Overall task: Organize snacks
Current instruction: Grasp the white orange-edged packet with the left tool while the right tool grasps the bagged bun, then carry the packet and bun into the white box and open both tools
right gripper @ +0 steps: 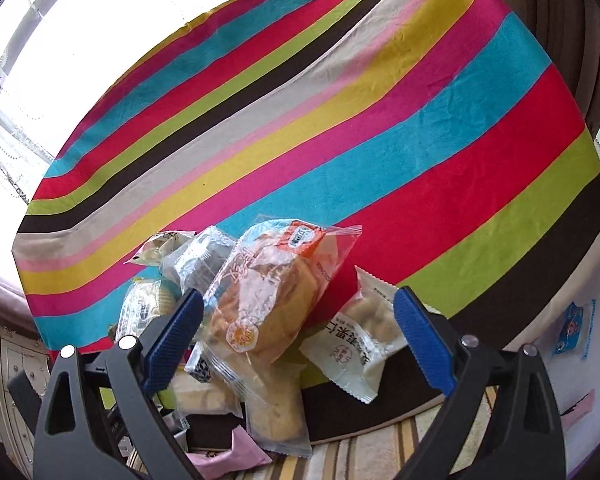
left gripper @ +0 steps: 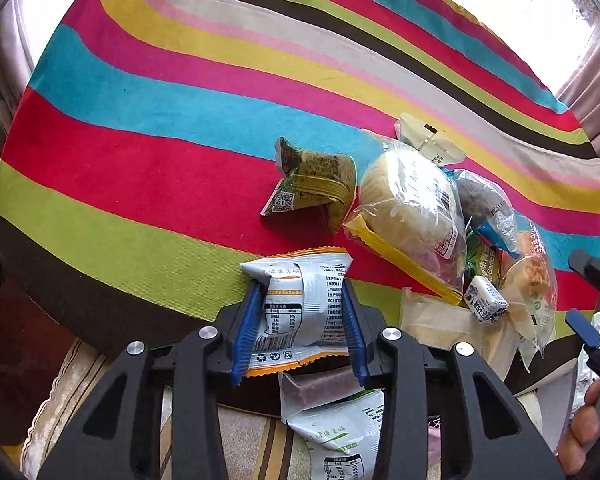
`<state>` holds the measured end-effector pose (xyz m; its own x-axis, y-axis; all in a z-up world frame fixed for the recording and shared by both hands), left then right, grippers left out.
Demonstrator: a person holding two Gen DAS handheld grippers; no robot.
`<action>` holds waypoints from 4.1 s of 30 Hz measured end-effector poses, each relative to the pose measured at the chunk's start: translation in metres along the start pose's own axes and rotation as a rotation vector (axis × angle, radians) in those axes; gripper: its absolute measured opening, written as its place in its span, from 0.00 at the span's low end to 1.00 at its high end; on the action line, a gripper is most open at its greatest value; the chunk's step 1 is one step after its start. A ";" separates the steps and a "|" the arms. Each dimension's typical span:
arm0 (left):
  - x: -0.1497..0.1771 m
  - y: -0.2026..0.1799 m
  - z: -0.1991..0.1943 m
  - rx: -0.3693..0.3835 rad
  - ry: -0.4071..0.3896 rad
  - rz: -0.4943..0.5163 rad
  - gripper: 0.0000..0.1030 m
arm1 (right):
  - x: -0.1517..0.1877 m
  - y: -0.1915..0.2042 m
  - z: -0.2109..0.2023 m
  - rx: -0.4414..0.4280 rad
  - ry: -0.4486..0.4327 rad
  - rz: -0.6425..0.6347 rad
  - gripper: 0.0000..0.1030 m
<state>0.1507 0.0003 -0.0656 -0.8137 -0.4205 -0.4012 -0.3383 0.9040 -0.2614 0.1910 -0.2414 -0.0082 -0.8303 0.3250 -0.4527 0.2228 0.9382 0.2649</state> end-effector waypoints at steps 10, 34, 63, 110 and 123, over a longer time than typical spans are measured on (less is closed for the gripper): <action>0.001 -0.001 0.000 0.019 -0.011 0.011 0.36 | -0.005 0.028 0.035 0.157 0.060 -0.099 0.93; 0.000 -0.004 -0.028 0.015 -0.101 0.012 0.32 | 0.003 0.003 0.032 0.055 0.011 -0.159 0.45; 0.071 -0.143 -0.087 0.105 -0.191 0.296 0.32 | 0.036 -0.123 -0.065 -0.127 -0.129 -0.011 0.45; 0.221 -0.323 -0.041 0.302 0.150 0.642 0.58 | 0.089 -0.311 -0.106 -0.005 -0.185 0.257 0.74; 0.171 -0.278 -0.051 0.177 0.030 0.527 0.61 | 0.075 -0.272 -0.126 -0.073 -0.211 0.187 0.76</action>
<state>0.0810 -0.3189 -0.0168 -0.8654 0.0902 -0.4930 0.2009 0.9636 -0.1763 0.0037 -0.4866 -0.0074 -0.6521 0.5166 -0.5549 0.3185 0.8509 0.4178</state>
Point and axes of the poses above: each gripper's, at about its wrist camera, not at the fingertips, and z roughly the way its jaws point, y to its left, x to its underside, the point moved 7 cm from there along z, roughly the way its jaws point, and after that the axes turned 6 degrees about -z, right-handed, at the moved point
